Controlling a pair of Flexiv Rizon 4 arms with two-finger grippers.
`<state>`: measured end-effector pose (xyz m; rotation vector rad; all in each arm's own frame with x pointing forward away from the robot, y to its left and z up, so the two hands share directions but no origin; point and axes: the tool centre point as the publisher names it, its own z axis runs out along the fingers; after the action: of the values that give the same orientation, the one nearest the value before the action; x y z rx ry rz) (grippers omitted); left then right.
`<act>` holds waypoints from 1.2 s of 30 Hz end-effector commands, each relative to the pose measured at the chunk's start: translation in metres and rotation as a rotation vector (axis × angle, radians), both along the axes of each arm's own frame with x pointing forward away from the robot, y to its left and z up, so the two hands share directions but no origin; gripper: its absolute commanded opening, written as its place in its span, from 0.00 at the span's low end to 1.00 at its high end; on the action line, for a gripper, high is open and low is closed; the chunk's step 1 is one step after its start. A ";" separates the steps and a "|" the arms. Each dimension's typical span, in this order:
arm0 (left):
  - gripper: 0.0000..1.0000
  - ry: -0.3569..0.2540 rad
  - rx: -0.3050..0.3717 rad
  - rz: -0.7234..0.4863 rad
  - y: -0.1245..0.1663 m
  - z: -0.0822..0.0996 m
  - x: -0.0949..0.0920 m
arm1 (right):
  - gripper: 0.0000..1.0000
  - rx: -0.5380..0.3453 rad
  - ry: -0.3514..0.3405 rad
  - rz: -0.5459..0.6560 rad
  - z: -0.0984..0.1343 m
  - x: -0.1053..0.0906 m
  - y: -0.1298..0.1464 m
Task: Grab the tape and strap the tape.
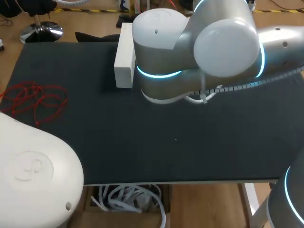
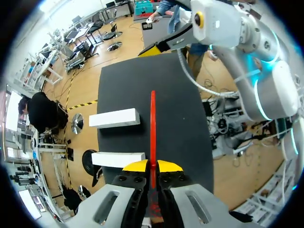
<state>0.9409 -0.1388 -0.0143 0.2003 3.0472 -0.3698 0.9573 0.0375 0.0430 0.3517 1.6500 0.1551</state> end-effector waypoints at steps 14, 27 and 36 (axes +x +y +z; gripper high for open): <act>0.00 0.081 -0.014 0.095 0.092 -0.090 -0.012 | 1.00 -0.001 0.006 0.003 0.002 -0.001 -0.002; 0.00 0.175 -0.040 0.135 0.164 -0.136 -0.031 | 1.00 -0.001 0.006 0.003 0.002 -0.001 -0.002; 0.00 0.249 -0.056 0.164 0.194 -0.170 -0.037 | 1.00 -0.001 0.006 0.003 0.002 -0.001 -0.002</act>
<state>0.9027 0.0469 -0.1759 -0.1022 3.2636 -0.4112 0.9570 0.0368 0.0430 0.3509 1.6510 0.1558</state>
